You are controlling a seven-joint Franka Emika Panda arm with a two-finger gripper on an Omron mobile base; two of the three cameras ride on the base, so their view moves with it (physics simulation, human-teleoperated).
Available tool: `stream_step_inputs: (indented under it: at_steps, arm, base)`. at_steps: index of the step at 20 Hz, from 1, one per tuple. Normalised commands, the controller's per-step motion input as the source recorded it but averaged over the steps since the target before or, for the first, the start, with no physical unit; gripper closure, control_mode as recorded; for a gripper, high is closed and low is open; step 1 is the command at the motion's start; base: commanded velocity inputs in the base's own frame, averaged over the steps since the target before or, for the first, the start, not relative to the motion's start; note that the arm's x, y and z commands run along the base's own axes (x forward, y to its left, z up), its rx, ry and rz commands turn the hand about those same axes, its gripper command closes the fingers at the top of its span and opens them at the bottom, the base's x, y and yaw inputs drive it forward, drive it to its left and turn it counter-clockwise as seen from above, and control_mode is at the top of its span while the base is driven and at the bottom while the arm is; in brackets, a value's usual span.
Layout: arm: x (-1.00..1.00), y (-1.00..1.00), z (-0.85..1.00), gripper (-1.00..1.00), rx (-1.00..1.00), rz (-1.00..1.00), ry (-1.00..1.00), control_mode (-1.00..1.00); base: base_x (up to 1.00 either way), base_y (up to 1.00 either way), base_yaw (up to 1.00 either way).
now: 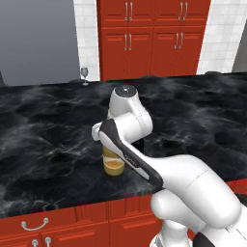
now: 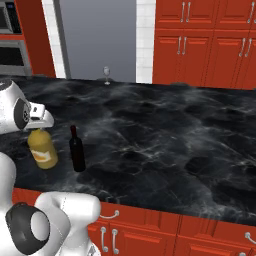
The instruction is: There is a wine glass and glass cup on the dining counter. Place the wine bottle next to the wine glass and the juice bottle next to the glass cup.
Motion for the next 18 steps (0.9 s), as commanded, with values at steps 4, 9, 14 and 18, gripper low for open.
stream_step_inputs:
  at_steps: [4, 9, 14, 18]
  arm:
    - [-0.47, -0.13, 0.4, 1.0, 0.0, 0.03, -0.11, -1.0]
    - [-0.35, -0.16, 0.27, 1.0, 0.0, 0.0, -0.01, -1.0]
    - [-0.24, -0.12, 0.21, 1.0, 0.0, 0.0, 0.03, -1.0]
    - [-0.09, -0.02, 0.07, 1.0, 0.0, 0.0, 0.06, -1.0]
  base:
    - [0.0, 0.0, 0.0]
    - [0.0, 0.0, 0.0]
    - [0.0, 0.0, 0.0]
    - [0.0, 0.0, 0.0]
